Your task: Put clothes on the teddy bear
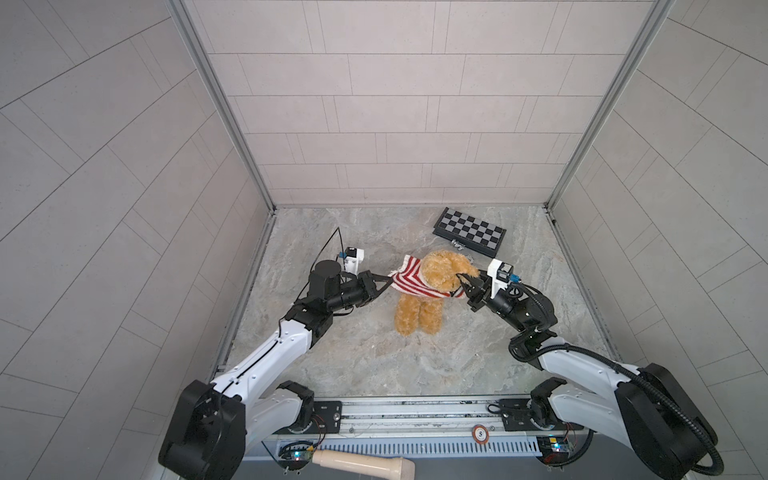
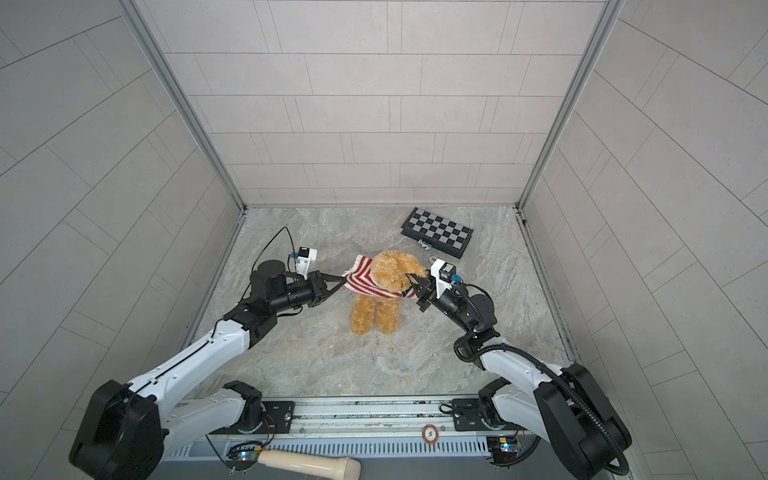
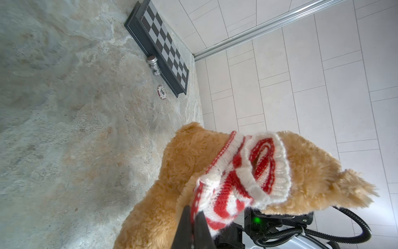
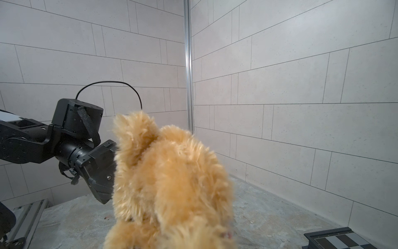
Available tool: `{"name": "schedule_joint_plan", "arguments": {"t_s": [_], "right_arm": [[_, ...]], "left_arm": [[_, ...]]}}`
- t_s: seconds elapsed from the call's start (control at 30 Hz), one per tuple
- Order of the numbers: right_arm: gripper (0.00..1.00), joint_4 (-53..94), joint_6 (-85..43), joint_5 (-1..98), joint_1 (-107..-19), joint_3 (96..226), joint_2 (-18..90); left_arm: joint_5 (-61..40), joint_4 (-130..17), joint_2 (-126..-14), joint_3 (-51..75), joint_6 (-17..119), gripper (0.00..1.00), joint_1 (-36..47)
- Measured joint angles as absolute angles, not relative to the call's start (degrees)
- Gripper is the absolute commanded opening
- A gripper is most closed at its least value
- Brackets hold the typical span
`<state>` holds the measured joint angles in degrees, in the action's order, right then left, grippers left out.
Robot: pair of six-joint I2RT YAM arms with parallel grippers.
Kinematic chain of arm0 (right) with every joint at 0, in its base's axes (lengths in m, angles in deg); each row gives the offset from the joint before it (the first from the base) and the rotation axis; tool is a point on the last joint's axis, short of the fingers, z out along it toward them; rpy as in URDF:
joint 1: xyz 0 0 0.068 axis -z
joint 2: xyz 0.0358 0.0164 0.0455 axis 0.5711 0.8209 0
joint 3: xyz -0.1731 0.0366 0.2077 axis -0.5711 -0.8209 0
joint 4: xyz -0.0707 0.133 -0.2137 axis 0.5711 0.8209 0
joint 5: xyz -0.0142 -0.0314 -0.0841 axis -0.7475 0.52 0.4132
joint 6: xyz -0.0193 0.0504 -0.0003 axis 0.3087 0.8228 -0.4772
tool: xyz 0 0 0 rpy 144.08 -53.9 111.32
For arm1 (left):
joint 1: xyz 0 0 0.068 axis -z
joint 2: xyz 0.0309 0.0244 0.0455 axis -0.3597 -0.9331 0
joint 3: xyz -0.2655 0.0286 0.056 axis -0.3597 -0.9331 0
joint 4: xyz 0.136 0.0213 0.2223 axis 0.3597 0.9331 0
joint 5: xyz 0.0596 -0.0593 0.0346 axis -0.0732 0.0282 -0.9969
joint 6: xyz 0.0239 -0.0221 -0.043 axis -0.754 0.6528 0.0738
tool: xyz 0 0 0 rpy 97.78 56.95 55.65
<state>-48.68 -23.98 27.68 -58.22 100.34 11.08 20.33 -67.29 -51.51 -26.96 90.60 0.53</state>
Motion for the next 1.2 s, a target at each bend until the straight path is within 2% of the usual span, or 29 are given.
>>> {"name": "schedule_joint_plan", "arguments": {"t_s": [0.27, 0.53, 0.8, 1.2], "right_arm": [[0.00, -45.1, -25.1, 31.9, -58.9, 100.9, 10.3], [0.00, -35.7, -31.0, 40.7, -64.4, 105.1, 8.2], [0.00, -31.3, -26.0, 45.7, -65.6, 106.1, 8.3], [0.00, -27.9, -24.7, 51.8, -68.5, 106.1, 8.2]], "left_arm": [[20.5, -64.3, -56.6, -27.0, 87.9, 0.00, 6.2], [20.9, -59.0, -47.1, -29.3, 85.9, 0.00, 7.1], [19.6, -66.3, -55.9, -31.3, 86.4, 0.00, 11.6], [19.9, -83.1, -65.0, -37.4, 91.3, 0.00, 12.0]]}}
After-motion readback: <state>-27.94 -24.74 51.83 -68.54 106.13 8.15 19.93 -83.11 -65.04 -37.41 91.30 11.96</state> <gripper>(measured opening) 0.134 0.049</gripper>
